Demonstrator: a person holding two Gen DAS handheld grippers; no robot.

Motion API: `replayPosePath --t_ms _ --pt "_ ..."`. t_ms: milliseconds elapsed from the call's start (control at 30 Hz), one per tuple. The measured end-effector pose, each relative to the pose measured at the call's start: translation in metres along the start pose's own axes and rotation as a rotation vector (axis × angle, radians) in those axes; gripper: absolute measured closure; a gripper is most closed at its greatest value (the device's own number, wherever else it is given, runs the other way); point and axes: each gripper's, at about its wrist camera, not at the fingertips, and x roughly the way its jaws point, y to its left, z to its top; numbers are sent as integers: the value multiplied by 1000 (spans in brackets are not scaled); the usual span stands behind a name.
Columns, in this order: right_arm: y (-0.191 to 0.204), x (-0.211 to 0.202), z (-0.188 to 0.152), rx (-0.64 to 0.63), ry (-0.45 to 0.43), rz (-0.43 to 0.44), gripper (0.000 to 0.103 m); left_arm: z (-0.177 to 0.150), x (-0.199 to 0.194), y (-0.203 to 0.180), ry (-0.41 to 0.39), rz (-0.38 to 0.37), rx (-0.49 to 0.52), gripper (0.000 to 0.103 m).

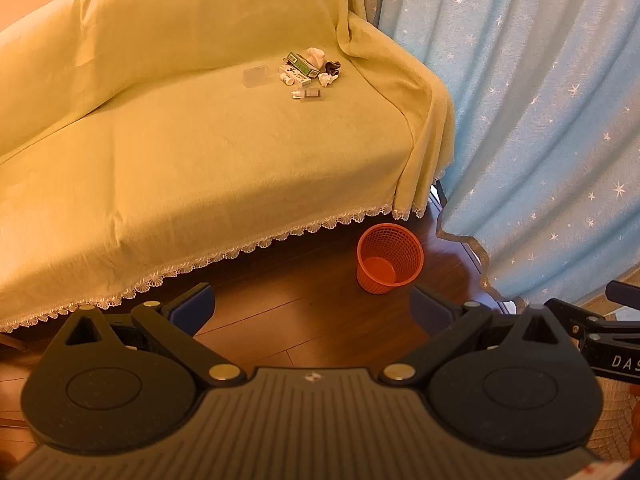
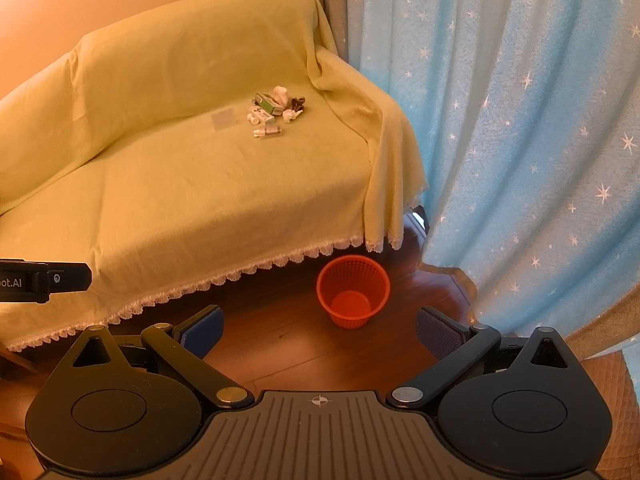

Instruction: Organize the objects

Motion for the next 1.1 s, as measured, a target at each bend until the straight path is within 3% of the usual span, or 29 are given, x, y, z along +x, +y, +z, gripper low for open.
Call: replayPosePath --t_ms 1100 --pt "6 22 7 -10 49 -2 3 9 15 18 39 -20 -19 1"
